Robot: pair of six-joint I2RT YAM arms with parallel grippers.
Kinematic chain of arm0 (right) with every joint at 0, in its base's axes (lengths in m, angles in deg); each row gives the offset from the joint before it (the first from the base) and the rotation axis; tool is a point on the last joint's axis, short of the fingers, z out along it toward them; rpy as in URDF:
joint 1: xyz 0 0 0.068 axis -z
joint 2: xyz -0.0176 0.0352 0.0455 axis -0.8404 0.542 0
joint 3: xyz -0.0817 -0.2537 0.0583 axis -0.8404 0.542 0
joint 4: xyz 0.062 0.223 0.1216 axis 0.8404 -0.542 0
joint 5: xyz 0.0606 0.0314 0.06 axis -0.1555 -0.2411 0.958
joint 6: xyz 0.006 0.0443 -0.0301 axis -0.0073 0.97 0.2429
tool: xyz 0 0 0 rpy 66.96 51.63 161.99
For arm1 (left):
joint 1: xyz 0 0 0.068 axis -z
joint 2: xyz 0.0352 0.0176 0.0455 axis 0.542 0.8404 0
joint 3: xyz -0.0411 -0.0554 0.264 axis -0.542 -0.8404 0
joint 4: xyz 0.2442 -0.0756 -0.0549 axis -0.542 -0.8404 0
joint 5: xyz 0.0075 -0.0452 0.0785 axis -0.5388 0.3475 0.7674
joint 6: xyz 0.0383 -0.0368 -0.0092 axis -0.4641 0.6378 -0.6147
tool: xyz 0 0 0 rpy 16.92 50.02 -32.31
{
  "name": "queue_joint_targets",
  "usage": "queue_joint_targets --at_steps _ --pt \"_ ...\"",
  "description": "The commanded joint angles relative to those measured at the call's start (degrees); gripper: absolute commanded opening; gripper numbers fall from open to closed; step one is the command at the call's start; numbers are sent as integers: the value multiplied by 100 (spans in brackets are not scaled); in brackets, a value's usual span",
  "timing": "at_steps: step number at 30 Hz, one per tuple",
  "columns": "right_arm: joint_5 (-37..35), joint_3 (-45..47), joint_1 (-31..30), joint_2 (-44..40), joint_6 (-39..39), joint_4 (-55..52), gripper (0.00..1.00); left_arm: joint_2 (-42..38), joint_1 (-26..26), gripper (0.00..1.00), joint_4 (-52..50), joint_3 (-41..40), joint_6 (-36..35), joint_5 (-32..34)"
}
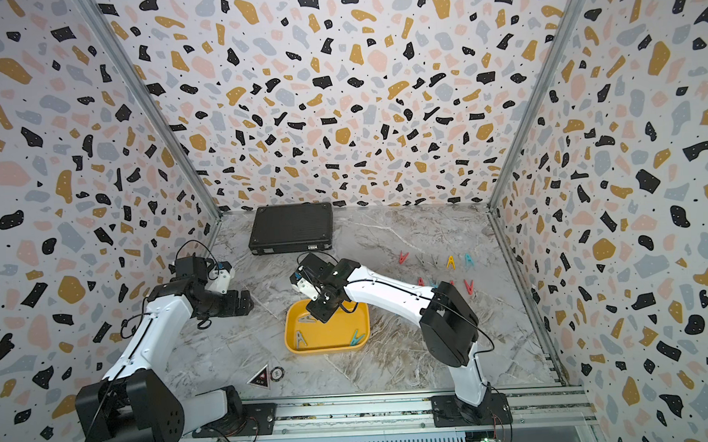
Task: Take the clothespins out of the storage box
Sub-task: Pick up the clothespin from the storage box, then place the clothespin at the center of the board.
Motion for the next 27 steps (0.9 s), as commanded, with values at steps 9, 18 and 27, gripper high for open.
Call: queue_joint_targets --at_steps 9,18,27 --pt "-208 1517 1706 -1741 907 -372 11 -90 -39 100 17 90 -16 -106" --pt "-2091 2940 2681 -2227 1131 -1065 11 -80 -35 100 12 111 -29 -159" --pt "-2825 2986 2813 -1416 1230 -1160 11 -67 -32 100 -12 117 -26 -159"
